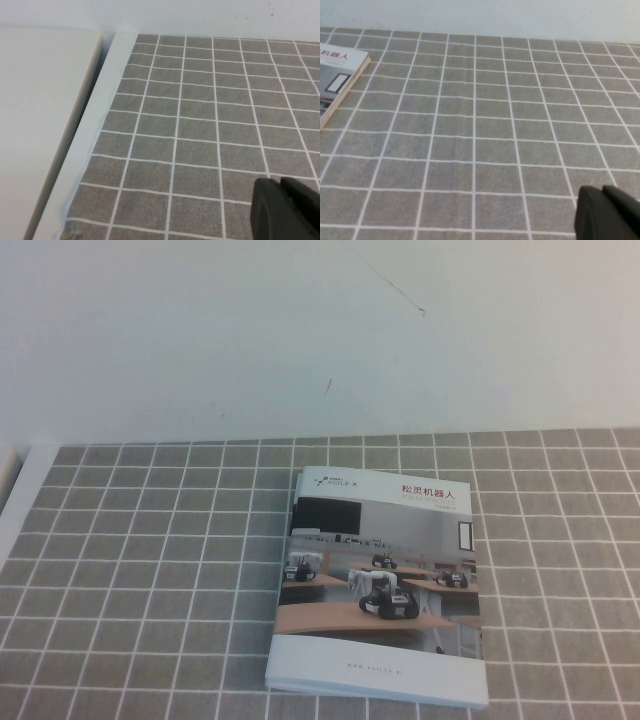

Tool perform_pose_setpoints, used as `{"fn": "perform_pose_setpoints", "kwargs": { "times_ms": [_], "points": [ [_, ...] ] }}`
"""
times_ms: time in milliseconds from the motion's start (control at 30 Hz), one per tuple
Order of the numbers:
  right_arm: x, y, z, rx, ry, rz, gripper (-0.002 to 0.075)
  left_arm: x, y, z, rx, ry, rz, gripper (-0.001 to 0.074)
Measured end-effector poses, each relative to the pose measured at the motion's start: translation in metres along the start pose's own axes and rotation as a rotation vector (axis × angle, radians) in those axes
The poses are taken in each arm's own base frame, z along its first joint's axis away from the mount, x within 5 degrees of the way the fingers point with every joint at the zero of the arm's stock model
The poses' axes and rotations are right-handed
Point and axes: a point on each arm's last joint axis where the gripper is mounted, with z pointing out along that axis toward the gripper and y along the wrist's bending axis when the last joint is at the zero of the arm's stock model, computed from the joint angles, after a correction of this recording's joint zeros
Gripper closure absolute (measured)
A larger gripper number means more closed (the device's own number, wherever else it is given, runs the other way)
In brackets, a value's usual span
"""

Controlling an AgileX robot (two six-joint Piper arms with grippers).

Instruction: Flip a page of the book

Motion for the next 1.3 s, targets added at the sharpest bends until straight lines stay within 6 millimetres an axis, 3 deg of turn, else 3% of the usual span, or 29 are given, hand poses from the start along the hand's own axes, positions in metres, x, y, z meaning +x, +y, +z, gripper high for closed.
{"fn": "perform_pose_setpoints", "kwargs": {
  "times_ms": [267,433,767,967,1067,1200,1300],
  "points": [
    [0.000,0.000,0.000,0.000,0.000,0.000,0.0729,-0.001,0.000,0.000,-0.002,-0.023,0.014,0.0739],
    [-0.002,0.000,0.001,0.005,-0.038,0.000,0.0729,-0.011,-0.001,0.000,0.014,-0.148,0.014,0.0739],
    [-0.047,-0.006,-0.013,0.068,-0.572,0.017,0.0729,-0.056,-0.007,-0.020,0.085,-0.689,0.019,0.0739],
    [-0.062,-0.009,-0.026,0.083,-0.786,0.072,0.0729,-0.069,-0.009,-0.034,0.116,-0.901,0.014,0.0739],
    [-0.064,-0.010,-0.029,0.088,-0.834,0.091,0.0729,-0.069,-0.010,-0.033,0.142,-0.886,-0.029,0.0739],
    [-0.073,-0.010,-0.032,0.071,-0.786,0.112,0.0729,-0.078,-0.013,-0.034,0.154,-0.726,-0.064,0.0739],
    [-0.093,-0.011,-0.045,0.048,-0.708,0.118,0.0729,-0.108,-0.014,-0.052,0.109,-0.616,-0.093,0.0739]
  ]
}}
